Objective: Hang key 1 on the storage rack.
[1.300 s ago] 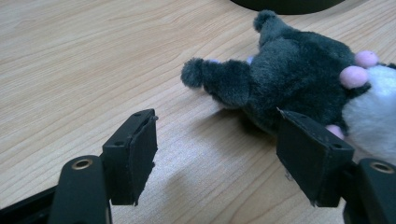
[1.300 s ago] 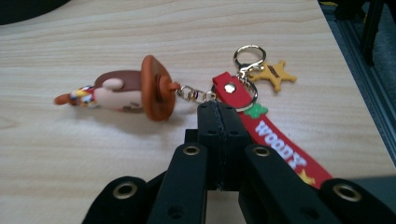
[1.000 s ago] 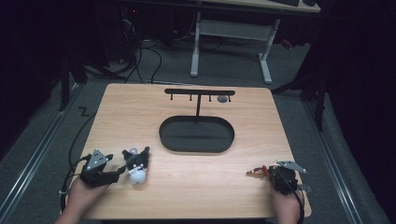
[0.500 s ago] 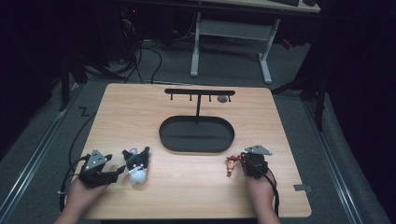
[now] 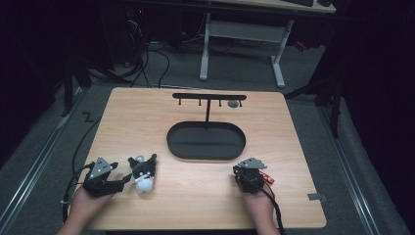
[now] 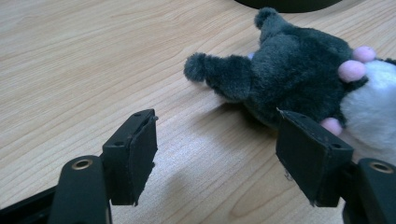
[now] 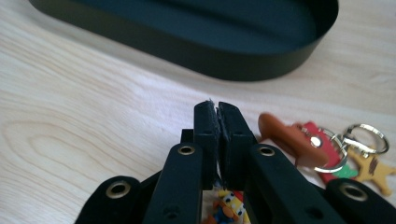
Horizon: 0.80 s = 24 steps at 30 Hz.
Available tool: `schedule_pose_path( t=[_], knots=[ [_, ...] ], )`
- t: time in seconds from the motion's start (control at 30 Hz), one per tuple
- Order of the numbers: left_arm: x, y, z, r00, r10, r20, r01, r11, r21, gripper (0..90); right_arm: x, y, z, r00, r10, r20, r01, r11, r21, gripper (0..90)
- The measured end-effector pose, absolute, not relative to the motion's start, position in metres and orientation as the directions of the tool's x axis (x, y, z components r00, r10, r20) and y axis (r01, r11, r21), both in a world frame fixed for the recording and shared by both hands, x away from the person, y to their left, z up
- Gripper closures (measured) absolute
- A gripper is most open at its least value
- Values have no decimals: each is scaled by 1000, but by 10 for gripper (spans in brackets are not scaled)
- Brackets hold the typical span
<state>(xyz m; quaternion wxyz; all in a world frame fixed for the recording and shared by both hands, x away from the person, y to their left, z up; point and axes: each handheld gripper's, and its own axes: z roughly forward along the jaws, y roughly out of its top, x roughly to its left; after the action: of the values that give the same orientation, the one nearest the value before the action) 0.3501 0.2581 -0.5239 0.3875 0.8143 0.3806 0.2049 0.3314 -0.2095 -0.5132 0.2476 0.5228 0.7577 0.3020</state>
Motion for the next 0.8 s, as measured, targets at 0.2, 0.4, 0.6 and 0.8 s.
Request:
schedule_pose_path(
  t=[0.2,0.4,0.6,0.8],
  knots=[
    [349,259,-523,627,778,36,461,-408,788,294,324,-219,-521,-328,942,-64,672,280,686,871],
    [349,259,-523,624,780,32,459,-400,793,294,302,-241,-521,-298,953,-53,695,254,672,862],
    [349,259,-523,625,780,31,458,-399,795,294,283,-254,-514,-299,954,-30,677,235,697,822],
    [350,258,-522,625,780,30,456,-396,797,294,267,-270,-509,-259,964,-57,680,224,698,788]
  ],
)
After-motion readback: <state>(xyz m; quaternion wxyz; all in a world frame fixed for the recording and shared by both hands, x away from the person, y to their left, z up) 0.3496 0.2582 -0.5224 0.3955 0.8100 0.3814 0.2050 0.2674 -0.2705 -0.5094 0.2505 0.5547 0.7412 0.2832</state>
